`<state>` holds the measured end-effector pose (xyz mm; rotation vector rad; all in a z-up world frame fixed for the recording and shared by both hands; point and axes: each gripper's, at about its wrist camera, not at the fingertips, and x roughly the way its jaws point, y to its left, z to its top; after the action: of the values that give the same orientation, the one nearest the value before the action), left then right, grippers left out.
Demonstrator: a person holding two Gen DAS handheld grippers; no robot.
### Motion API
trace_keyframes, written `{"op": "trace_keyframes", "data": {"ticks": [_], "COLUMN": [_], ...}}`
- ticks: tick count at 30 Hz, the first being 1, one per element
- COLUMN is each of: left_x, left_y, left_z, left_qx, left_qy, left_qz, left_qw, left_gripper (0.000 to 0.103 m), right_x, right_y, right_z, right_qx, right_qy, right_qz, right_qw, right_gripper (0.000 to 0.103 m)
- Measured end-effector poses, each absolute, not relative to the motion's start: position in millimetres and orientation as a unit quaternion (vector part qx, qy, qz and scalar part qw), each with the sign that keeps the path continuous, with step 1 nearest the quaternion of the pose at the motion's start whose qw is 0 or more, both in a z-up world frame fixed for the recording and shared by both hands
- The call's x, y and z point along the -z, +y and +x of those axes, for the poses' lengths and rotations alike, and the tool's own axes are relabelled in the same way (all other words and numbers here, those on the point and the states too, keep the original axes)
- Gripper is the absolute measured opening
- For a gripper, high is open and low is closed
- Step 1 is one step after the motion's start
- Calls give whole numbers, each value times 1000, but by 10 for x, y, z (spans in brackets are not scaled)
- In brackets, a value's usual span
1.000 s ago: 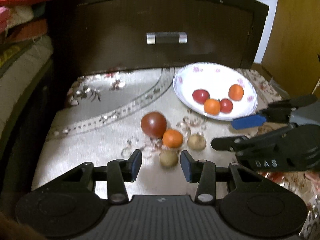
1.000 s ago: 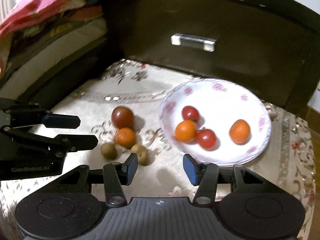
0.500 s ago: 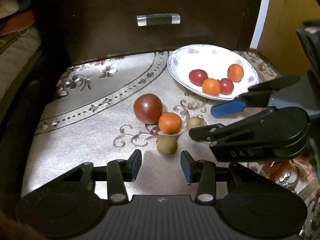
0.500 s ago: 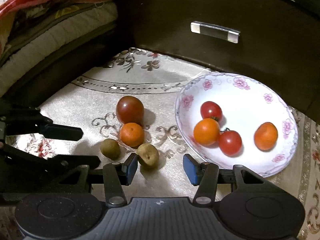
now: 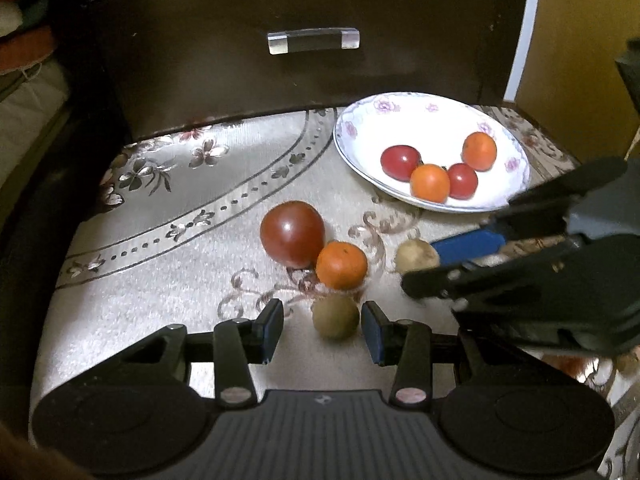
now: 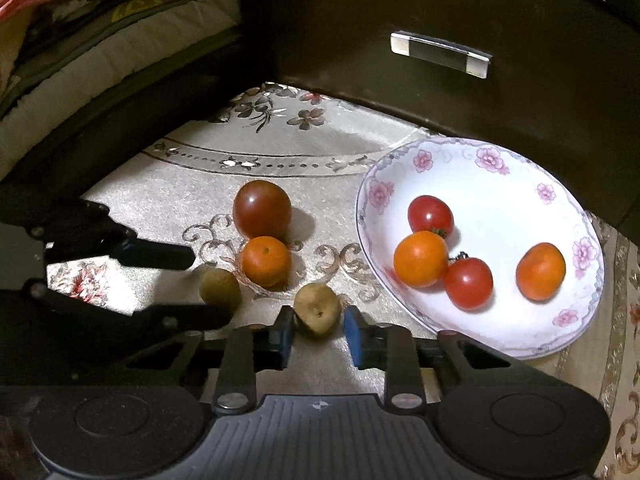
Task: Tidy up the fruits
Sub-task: 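Grasp a small brown fruit with the left tool while the right tool grasps the other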
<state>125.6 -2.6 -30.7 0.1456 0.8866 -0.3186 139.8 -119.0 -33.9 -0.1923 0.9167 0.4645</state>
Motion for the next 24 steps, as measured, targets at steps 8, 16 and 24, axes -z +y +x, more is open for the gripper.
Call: {"op": "trace_keyframes", "data": {"ticks": [8, 16, 24], "left_x": [365, 347, 326], "left_y": [-86, -126, -153], "left_z": [1262, 1221, 1106], "left_qx": [155, 170, 189], "left_qy": [430, 432, 438], "left_qz": [73, 79, 75], "left_qw": [886, 882, 876], "left_gripper": [37, 32, 32], "right_x": [327, 319, 279], "right_y": [-1271, -1255, -1349], "right_z": [1355, 1362, 1266], "right_qx": [-219, -215, -200], "right_qy": [438, 439, 449], "right_qz": [-85, -86, -85], "right_qw": [867, 868, 867], "right_gripper": [22, 21, 21]}}
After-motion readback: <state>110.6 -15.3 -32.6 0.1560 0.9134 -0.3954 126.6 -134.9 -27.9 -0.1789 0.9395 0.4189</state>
